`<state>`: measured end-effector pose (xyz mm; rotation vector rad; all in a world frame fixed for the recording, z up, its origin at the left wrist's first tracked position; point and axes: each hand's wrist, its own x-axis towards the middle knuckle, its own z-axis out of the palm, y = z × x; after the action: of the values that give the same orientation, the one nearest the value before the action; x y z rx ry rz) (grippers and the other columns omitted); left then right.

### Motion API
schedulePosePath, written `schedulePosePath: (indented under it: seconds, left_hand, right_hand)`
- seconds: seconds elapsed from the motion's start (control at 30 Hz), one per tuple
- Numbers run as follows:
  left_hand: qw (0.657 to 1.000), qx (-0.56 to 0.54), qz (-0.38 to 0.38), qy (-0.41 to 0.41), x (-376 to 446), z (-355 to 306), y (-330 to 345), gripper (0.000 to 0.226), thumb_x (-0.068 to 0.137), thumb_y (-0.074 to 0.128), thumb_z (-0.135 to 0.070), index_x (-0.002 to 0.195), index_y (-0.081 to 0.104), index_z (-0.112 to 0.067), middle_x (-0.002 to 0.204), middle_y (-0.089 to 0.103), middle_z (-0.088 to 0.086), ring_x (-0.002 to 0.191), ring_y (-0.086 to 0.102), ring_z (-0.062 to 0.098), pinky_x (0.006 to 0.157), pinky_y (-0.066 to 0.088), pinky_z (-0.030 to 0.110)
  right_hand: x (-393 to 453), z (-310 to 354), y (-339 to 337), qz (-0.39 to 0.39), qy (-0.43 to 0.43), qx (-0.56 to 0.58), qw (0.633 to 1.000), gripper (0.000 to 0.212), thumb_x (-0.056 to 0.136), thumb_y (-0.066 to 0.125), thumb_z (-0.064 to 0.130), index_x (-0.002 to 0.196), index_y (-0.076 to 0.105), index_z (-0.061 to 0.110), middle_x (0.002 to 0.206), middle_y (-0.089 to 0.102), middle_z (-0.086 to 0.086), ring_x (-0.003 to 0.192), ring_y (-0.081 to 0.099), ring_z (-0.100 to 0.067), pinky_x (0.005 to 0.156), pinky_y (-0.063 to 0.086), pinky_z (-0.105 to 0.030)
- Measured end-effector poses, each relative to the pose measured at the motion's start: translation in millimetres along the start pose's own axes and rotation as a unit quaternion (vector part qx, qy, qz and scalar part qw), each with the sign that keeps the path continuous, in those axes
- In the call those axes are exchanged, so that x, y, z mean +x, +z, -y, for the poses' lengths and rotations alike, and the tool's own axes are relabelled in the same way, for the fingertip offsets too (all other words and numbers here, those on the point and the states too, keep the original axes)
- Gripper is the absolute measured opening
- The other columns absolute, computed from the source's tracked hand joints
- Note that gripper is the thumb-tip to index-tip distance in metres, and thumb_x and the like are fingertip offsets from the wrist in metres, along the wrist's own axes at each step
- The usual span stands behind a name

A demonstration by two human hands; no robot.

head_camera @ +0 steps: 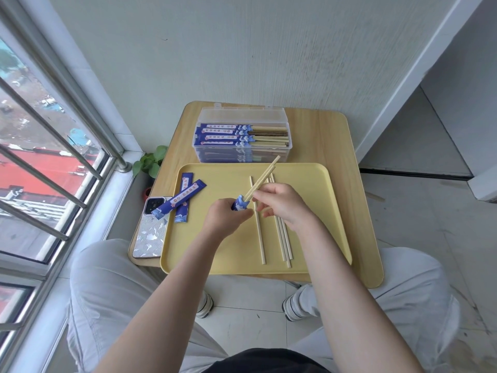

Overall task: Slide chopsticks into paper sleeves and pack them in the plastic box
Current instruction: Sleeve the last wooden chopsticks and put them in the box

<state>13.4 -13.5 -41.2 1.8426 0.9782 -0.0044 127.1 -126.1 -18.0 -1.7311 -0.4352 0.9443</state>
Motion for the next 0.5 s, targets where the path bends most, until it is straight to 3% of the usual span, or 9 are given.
schedulePosePath:
  seconds: [0.1, 0.2, 0.33, 0.5]
  left_hand:
    - [1.0, 0.003, 0.01, 0.0, -1.8, -0.2, 0.4, 0.023, 0.085, 0.07, -0.029, 0.08, 0.061, -0.009, 0.067, 0.05, 0.003, 0.059, 0.043, 0.018, 0.058, 0.04, 0.032]
    - [1.0, 0.017, 0.021, 0.007, -2.7, -2.0, 2.9, 0.027, 0.086, 0.07, -0.03, 0.089, 0.065, -0.004, 0.07, 0.052, 0.005, 0.062, 0.046, 0.018, 0.06, 0.042, 0.033]
    - [0.999, 0.022, 0.034, 0.011, -3.9, -5.3, 5.8, 0.024, 0.087, 0.069, -0.03, 0.08, 0.059, -0.01, 0.069, 0.051, 0.005, 0.059, 0.044, 0.018, 0.056, 0.041, 0.03]
    - [0.998, 0.043, 0.034, 0.017, -3.4, -4.3, 8.0, 0.025, 0.087, 0.068, -0.032, 0.079, 0.056, -0.011, 0.068, 0.051, 0.005, 0.06, 0.045, 0.02, 0.056, 0.041, 0.032]
  right_hand:
    - [2.3, 3.3, 0.9, -0.094, -0.015, 0.093, 0.991, 0.016, 0.098, 0.062, 0.022, 0.092, 0.069, 0.009, 0.085, 0.068, -0.008, 0.068, 0.066, -0.018, 0.062, 0.057, -0.032]
    - [5.0, 4.3, -0.5, -0.151, -0.031, 0.097, 0.983, 0.019, 0.098, 0.062, 0.023, 0.09, 0.069, 0.007, 0.073, 0.067, -0.003, 0.061, 0.066, -0.017, 0.061, 0.058, -0.031]
    - [4.3, 3.2, 0.1, -0.146, -0.033, 0.082, 0.985, 0.019, 0.097, 0.065, 0.018, 0.081, 0.069, 0.009, 0.064, 0.064, -0.001, 0.056, 0.061, -0.017, 0.055, 0.053, -0.029]
    - [6.9, 3.2, -6.1, -0.113, -0.014, 0.07, 0.991, 0.017, 0.093, 0.069, 0.016, 0.08, 0.068, 0.006, 0.068, 0.065, -0.004, 0.055, 0.06, -0.016, 0.053, 0.053, -0.027]
